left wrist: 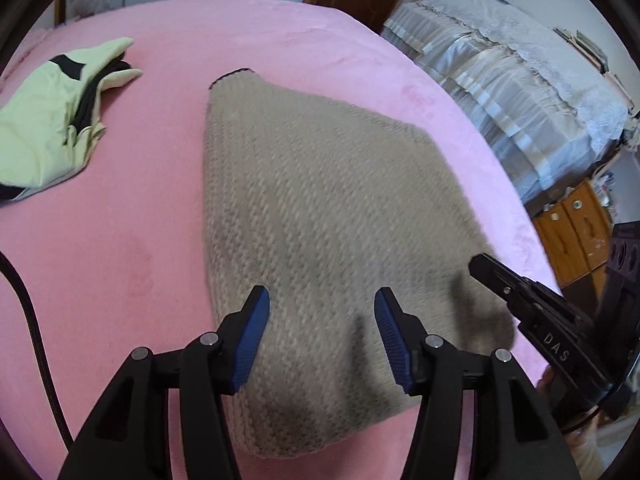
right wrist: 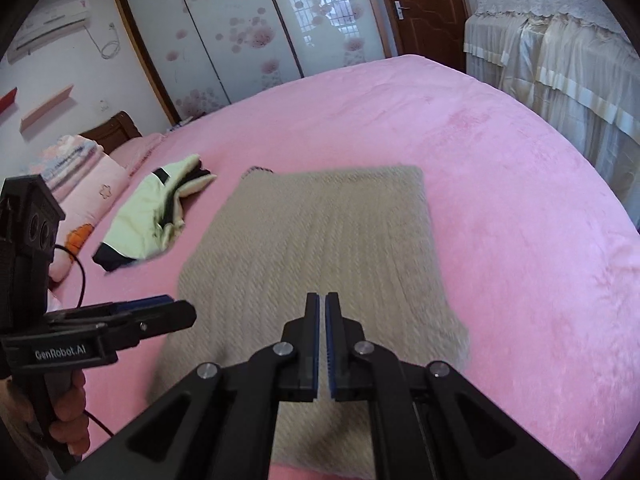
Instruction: Fold large clothes
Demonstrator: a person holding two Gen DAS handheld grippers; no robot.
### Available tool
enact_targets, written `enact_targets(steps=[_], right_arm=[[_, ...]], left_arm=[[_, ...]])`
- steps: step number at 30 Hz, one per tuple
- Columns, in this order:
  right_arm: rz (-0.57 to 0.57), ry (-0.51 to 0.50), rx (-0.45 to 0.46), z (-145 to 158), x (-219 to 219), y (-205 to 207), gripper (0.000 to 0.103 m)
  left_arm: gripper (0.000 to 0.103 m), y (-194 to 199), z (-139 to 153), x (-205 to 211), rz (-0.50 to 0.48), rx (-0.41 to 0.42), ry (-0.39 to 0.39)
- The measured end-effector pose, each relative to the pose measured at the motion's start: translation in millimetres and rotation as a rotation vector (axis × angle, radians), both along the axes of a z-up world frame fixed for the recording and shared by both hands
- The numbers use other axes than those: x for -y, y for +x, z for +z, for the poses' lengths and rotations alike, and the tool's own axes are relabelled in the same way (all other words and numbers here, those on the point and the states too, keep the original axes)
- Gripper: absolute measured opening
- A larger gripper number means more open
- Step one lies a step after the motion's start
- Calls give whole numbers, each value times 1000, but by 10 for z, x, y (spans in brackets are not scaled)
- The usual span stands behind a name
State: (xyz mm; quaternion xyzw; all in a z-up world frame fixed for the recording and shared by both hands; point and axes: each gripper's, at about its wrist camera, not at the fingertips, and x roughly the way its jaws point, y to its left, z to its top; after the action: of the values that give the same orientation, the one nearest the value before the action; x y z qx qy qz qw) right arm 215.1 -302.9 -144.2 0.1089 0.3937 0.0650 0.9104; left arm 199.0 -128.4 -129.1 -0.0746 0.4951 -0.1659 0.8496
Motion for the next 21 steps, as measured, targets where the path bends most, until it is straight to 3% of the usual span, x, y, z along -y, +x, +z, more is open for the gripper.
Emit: enact_targets(steps=[4,7,21], right_arm=[[-43,-61,-58,-315,200,-96,2],[-44,-13,-60,-404,377,-183,0],[-43,-18,-54,-315,287,-293,3]], left_arm=[[52,-122,-61,-41,1,47,22],[52,-98,-121,-114,11,40,29],[54,-137,-57,-92,15,34,45]])
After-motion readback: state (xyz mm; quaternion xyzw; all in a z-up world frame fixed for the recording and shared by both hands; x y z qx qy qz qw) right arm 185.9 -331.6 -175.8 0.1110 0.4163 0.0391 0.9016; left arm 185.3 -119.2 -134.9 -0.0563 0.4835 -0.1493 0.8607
